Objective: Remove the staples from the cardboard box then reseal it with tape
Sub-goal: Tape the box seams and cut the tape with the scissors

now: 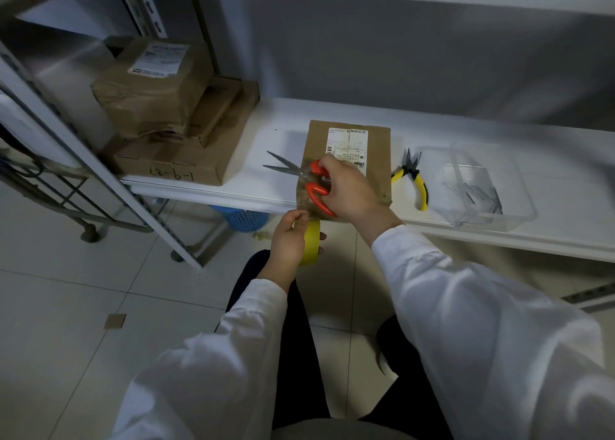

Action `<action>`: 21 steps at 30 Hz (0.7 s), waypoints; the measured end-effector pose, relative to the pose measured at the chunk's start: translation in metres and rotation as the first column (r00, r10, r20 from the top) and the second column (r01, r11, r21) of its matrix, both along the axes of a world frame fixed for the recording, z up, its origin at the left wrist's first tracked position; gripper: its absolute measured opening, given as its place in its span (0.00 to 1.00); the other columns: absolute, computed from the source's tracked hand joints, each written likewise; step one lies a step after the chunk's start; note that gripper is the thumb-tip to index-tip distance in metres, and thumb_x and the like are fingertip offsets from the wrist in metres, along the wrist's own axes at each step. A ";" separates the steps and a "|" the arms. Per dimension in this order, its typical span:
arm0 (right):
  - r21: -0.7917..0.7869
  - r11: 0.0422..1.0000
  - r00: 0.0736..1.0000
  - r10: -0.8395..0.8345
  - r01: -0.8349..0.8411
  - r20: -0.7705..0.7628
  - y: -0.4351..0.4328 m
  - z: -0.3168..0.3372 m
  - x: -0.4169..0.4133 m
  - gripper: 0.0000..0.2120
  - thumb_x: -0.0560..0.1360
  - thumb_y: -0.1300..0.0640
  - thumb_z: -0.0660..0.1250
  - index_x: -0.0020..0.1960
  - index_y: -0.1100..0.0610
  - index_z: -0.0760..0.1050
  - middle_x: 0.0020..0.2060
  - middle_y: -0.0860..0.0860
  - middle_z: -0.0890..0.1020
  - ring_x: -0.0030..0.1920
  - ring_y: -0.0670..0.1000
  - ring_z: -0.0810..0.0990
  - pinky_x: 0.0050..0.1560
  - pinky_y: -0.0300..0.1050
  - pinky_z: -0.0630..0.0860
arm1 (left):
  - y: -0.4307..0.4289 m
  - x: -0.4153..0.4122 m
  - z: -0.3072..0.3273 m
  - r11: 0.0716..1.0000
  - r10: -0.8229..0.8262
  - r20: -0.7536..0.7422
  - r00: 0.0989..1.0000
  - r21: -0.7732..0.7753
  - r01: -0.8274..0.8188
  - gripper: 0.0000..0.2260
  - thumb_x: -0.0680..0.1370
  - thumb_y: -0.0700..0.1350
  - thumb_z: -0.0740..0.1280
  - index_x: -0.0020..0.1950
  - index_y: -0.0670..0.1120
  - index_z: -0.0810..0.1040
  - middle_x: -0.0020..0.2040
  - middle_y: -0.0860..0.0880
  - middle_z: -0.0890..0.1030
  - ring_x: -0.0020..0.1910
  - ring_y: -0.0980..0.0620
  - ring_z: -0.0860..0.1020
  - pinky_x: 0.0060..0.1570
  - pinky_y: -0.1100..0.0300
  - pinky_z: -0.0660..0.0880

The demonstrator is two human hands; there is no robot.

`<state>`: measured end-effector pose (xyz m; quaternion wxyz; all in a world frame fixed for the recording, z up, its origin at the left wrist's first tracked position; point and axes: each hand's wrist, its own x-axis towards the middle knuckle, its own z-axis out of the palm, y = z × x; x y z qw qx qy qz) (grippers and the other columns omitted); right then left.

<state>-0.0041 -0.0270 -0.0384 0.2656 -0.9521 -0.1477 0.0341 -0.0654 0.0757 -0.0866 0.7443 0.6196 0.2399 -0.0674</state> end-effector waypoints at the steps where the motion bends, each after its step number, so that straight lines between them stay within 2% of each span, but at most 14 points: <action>1: 0.002 1.000 1.000 -0.005 0.005 0.005 0.001 -0.001 -0.001 0.23 0.72 0.55 0.71 0.64 0.54 0.66 0.60 0.55 0.75 0.60 0.55 0.74 0.55 0.43 0.72 | -0.001 0.000 0.000 1.000 0.008 -0.010 1.000 0.000 -0.008 0.03 0.81 0.43 0.58 0.51 0.45 0.70 0.46 0.39 0.75 0.33 0.47 0.78 0.23 0.61 0.76; 3: 0.019 1.000 1.000 -0.003 0.003 -0.001 0.002 -0.001 -0.001 0.24 0.72 0.56 0.71 0.64 0.55 0.66 0.60 0.55 0.75 0.60 0.55 0.74 0.56 0.43 0.72 | -0.003 -0.002 0.001 1.000 0.025 -0.033 0.999 -0.002 -0.025 0.03 0.81 0.44 0.59 0.50 0.46 0.71 0.46 0.39 0.75 0.32 0.47 0.78 0.24 0.60 0.75; 5: 0.050 0.999 0.998 0.021 -0.019 -0.052 0.001 0.004 0.001 0.25 0.71 0.55 0.73 0.64 0.55 0.66 0.58 0.55 0.76 0.58 0.54 0.74 0.52 0.41 0.71 | -0.002 -0.003 0.004 0.999 0.038 -0.032 0.999 -0.018 -0.039 0.05 0.81 0.46 0.60 0.51 0.44 0.71 0.45 0.37 0.76 0.29 0.48 0.78 0.23 0.61 0.74; 8: 0.231 0.973 0.987 0.015 0.024 -0.162 -0.006 0.017 0.002 0.26 0.65 0.51 0.77 0.57 0.55 0.68 0.46 0.49 0.77 0.47 0.49 0.75 0.43 0.38 0.71 | -0.001 -0.003 0.009 0.998 0.035 -0.009 0.999 0.050 -0.035 0.06 0.80 0.44 0.61 0.51 0.41 0.71 0.36 0.44 0.75 0.19 0.60 0.76 0.18 0.69 0.69; 10: 0.313 0.947 0.984 -0.021 0.076 -0.176 -0.011 0.026 -0.001 0.25 0.64 0.49 0.77 0.52 0.54 0.68 0.40 0.46 0.74 0.41 0.46 0.73 0.37 0.36 0.70 | -0.002 -0.003 0.011 0.999 0.041 -0.007 0.999 0.036 -0.041 0.05 0.81 0.41 0.60 0.49 0.40 0.71 0.30 0.47 0.74 0.16 0.62 0.73 0.16 0.72 0.67; 13: 0.200 0.979 0.974 -0.002 0.049 -0.226 -0.021 0.033 -0.006 0.22 0.63 0.42 0.75 0.45 0.55 0.72 0.37 0.47 0.74 0.40 0.48 0.73 0.39 0.40 0.71 | -0.002 -0.006 0.012 0.998 0.064 -0.027 0.998 0.000 -0.064 0.04 0.81 0.40 0.60 0.49 0.40 0.72 0.18 0.52 0.74 0.15 0.61 0.71 0.16 0.70 0.67; 15: 0.115 0.993 0.956 0.013 0.022 -0.295 -0.027 0.035 -0.009 0.23 0.63 0.39 0.74 0.44 0.55 0.74 0.40 0.49 0.77 0.45 0.51 0.76 0.45 0.45 0.74 | -0.001 -0.005 0.012 0.997 0.075 -0.048 0.996 0.023 -0.074 0.06 0.80 0.41 0.60 0.45 0.42 0.73 0.18 0.52 0.75 0.15 0.60 0.72 0.16 0.70 0.68; 17: 0.055 0.998 0.939 0.017 0.002 -0.343 -0.035 0.039 -0.013 0.23 0.62 0.38 0.74 0.45 0.55 0.76 0.44 0.50 0.79 0.49 0.53 0.77 0.50 0.47 0.74 | -0.001 -0.005 0.013 0.995 0.088 -0.057 0.994 0.049 -0.085 0.09 0.80 0.41 0.60 0.41 0.45 0.74 0.23 0.49 0.76 0.16 0.59 0.73 0.17 0.69 0.69; 21: 0.006 0.996 0.859 0.083 -0.093 -0.505 -0.052 0.054 -0.020 0.13 0.67 0.42 0.72 0.38 0.50 0.74 0.34 0.47 0.77 0.39 0.50 0.78 0.40 0.40 0.72 | -0.002 -0.005 0.011 0.995 0.096 -0.071 0.993 0.017 -0.095 0.10 0.80 0.41 0.61 0.38 0.46 0.74 0.19 0.51 0.77 0.17 0.55 0.75 0.19 0.66 0.73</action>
